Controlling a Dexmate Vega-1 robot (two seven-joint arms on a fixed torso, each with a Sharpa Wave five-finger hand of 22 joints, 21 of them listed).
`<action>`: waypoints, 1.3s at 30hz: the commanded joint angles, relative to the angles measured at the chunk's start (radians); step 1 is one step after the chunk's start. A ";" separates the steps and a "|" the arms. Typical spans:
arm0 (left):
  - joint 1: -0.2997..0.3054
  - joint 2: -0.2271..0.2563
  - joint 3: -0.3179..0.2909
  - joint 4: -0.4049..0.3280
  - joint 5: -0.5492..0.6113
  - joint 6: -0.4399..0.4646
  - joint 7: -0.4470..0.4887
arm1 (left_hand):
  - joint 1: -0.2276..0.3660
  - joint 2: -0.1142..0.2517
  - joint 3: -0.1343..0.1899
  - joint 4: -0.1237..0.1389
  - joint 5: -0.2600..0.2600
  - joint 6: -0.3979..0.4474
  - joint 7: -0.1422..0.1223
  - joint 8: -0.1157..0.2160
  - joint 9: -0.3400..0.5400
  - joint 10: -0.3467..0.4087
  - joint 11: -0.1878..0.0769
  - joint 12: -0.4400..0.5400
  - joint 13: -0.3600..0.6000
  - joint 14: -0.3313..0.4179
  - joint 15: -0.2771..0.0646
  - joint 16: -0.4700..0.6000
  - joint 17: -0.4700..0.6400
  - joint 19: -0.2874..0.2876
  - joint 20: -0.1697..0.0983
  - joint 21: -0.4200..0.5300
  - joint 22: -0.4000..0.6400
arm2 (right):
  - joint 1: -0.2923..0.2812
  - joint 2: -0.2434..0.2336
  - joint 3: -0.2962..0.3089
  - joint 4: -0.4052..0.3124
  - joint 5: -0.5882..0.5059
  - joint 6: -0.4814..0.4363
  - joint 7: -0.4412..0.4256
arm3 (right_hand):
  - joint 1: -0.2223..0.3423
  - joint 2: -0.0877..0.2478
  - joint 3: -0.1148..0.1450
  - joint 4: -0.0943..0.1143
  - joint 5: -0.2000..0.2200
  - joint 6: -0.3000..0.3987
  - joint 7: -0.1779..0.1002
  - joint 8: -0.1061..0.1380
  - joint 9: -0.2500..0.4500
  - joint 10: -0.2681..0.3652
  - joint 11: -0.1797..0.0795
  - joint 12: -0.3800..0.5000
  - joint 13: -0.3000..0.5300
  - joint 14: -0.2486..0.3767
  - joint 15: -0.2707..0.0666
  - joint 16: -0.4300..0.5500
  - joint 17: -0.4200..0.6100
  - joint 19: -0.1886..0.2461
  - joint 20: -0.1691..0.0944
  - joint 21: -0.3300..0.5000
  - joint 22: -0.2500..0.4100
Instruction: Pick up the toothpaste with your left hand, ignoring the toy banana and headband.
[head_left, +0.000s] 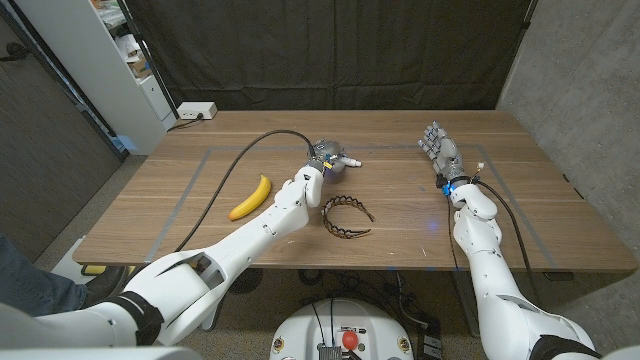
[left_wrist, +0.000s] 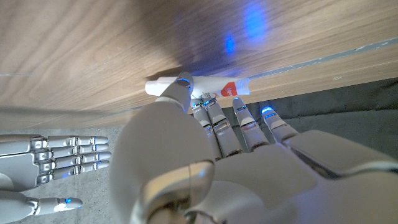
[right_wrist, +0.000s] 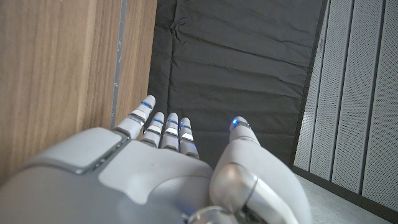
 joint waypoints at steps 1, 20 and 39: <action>-0.007 0.003 -0.008 0.008 -0.008 -0.015 0.007 | 0.014 0.001 -0.004 0.002 -0.004 0.014 -0.003 0.011 0.002 0.013 -0.002 -0.003 0.005 0.013 -0.012 0.002 0.001 0.011 0.001 0.005 0.004 | 0.011 0.005 0.001 0.017 -0.008 0.011 -0.006 | -0.005 -0.003 0.000 -0.005 0.004 0.009 0.001 0.003 0.002 0.008 0.004 -0.002 0.002 0.009 -0.002 -0.004 0.003 0.002 0.006 0.001 0.005; 0.012 0.024 -0.028 -0.047 -0.008 -0.011 0.002 | 0.020 0.003 -0.010 0.004 -0.007 0.018 -0.003 0.010 0.003 0.022 -0.001 -0.006 0.009 0.022 -0.012 0.000 0.001 0.015 0.003 0.003 0.004 | 0.019 0.008 -0.001 0.012 -0.013 0.014 -0.009 | -0.004 -0.002 0.002 -0.006 0.004 0.010 0.000 0.004 0.002 0.008 0.003 -0.002 0.002 0.009 -0.002 -0.005 0.003 0.002 0.006 0.001 0.005; 0.065 0.065 -0.063 -0.173 0.003 -0.004 -0.031 | 0.023 0.004 -0.016 0.006 -0.008 0.021 -0.002 0.010 0.004 0.025 -0.003 -0.010 0.013 0.025 -0.013 -0.002 0.001 0.017 0.003 0.001 0.004 | -0.022 0.009 -0.020 -0.067 -0.012 -0.014 -0.017 | -0.005 -0.001 0.003 -0.006 0.004 0.010 0.002 0.004 0.002 0.009 0.002 -0.002 0.002 0.010 -0.002 -0.004 0.003 0.003 0.006 0.001 0.005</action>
